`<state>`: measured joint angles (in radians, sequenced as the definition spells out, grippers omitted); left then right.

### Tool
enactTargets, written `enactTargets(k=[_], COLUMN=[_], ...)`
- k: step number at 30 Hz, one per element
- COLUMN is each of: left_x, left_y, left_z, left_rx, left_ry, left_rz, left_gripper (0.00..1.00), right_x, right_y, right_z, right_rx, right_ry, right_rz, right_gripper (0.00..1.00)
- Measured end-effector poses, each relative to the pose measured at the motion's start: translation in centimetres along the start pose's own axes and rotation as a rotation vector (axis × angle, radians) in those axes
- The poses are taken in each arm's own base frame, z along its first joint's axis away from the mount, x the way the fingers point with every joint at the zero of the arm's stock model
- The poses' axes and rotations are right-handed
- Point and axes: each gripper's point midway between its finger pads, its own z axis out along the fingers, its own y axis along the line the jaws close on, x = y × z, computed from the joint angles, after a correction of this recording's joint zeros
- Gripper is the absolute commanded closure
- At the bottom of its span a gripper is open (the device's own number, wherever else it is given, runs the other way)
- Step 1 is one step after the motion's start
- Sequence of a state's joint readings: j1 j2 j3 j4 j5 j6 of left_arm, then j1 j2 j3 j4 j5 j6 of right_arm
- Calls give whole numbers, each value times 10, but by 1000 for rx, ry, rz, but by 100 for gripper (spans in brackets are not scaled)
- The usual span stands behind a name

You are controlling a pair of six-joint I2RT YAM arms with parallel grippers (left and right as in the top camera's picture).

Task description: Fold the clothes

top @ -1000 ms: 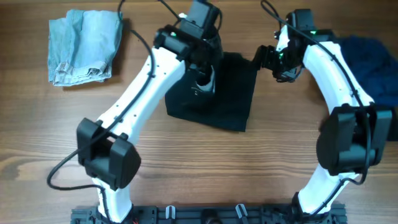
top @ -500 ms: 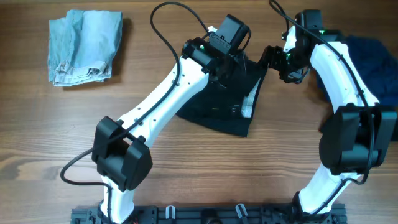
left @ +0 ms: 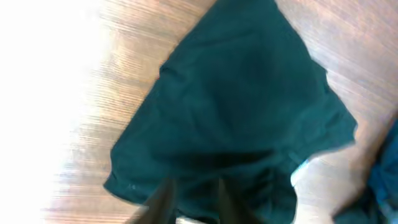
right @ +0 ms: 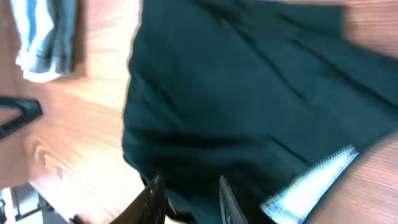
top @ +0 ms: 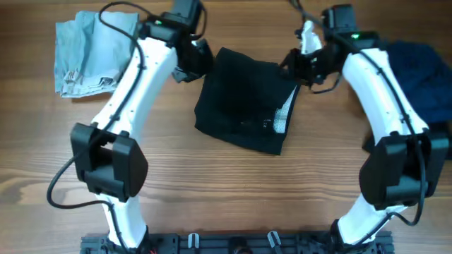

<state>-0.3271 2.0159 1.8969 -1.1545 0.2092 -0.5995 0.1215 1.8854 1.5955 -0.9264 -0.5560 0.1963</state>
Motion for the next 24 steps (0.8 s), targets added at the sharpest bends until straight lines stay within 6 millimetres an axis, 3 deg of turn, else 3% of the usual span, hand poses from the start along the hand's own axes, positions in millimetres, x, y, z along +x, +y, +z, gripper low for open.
enactTargets(k=[2,5,7,8,9,14,20,24], left_x=[11,33,41,59,69,95,97,109], left_y=[-8,-39,-53,-72,-77,-71,-76,-75], left_z=[0,4,6,18,28,86,94,105], left_rx=[44,111,137,152,150,89,99,90], left_ry=[51,87,90,118,145,280,276,324], left_rz=[43,147,187,241,256,255,271,269], left_gripper=[96,96,96,96,96,96,96,96], right_x=[-9,-22,-22,-19,-16,-9,-14,-15], right_y=[5,1,-7,-16,-21,-35,-41,-41], right_z=[3,4,16,28,36,56,66,80], right_rx=[-17,-23,-19,-12,-7,4,1,-62], right_ry=[-37,-80,-61,-33,-14,32,22,38], right_rz=[-12,24,38,58,66,89,96,126], right_gripper=[64,84,94,96,96,96,96,96])
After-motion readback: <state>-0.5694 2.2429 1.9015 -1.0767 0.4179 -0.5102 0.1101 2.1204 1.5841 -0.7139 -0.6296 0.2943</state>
